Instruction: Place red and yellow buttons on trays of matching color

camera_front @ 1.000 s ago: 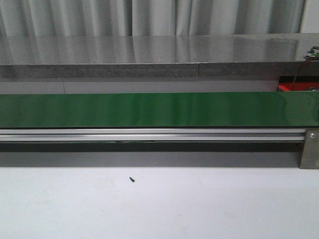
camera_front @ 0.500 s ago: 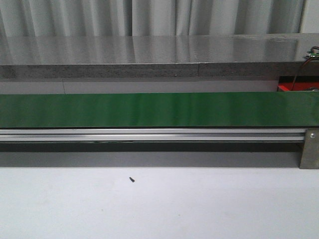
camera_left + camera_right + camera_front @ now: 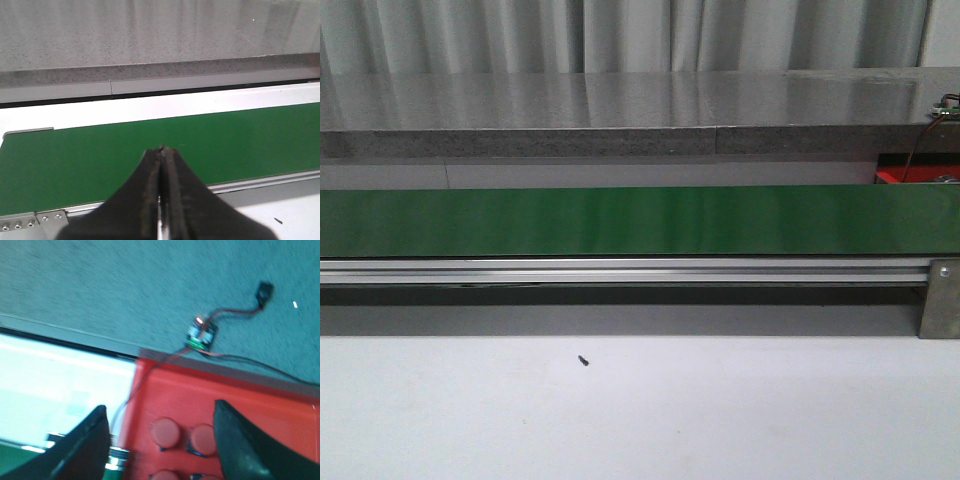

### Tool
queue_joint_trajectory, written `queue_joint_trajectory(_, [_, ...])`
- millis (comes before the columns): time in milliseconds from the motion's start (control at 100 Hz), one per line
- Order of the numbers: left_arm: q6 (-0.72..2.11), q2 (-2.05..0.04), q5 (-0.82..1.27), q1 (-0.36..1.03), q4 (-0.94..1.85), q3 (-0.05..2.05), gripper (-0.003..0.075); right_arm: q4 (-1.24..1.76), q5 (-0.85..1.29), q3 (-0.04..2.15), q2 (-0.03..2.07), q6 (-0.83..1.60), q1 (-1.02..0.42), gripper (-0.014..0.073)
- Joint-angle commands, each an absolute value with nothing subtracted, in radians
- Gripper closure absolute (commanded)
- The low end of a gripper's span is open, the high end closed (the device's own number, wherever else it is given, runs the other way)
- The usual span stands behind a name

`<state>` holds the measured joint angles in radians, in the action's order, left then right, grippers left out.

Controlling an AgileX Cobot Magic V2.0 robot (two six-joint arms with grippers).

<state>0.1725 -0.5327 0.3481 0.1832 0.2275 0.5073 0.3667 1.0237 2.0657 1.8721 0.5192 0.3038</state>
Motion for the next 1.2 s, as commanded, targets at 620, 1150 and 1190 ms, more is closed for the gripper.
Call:
queue_joint_trajectory(620, [0.175,-0.534,0.271,0.192,0.243,0.535,0.074,0.409,0.705,1.187,1.009,0.521,0.204,0.0132])
queue_joint_trajectory(1150, [0.175,-0.534,0.271,0.192,0.243,0.535,0.074,0.453,0.588,0.608,0.624,0.521,0.204,0.0187])
queue_joint_trajectory(1190, [0.175,-0.534,0.271,0.192,0.243,0.535,0.074,0.453,0.595,0.599,0.617,0.521,0.204,0.0241])
